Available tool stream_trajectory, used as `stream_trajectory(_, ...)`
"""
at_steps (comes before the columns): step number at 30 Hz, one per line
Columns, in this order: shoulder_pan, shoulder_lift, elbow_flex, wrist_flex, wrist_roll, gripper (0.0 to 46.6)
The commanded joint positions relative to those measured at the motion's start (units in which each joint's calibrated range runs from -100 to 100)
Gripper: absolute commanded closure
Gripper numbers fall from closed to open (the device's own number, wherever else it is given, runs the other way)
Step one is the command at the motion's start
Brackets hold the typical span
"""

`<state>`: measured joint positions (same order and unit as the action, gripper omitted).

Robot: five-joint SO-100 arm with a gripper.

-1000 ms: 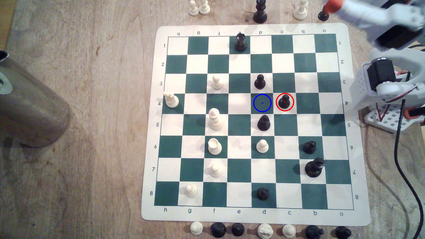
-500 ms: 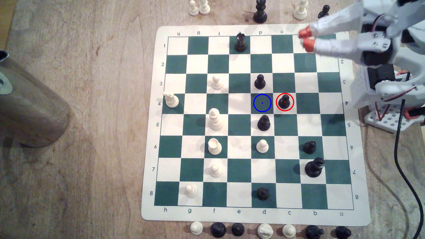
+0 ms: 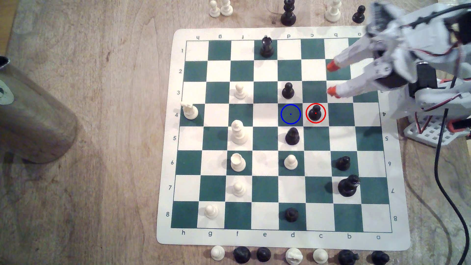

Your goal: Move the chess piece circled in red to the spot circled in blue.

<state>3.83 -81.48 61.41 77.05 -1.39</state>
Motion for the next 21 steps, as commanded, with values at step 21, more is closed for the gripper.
stream_trajectory(21, -0.9, 31.4, -6.2, -9.2, -4.4, 29.5)
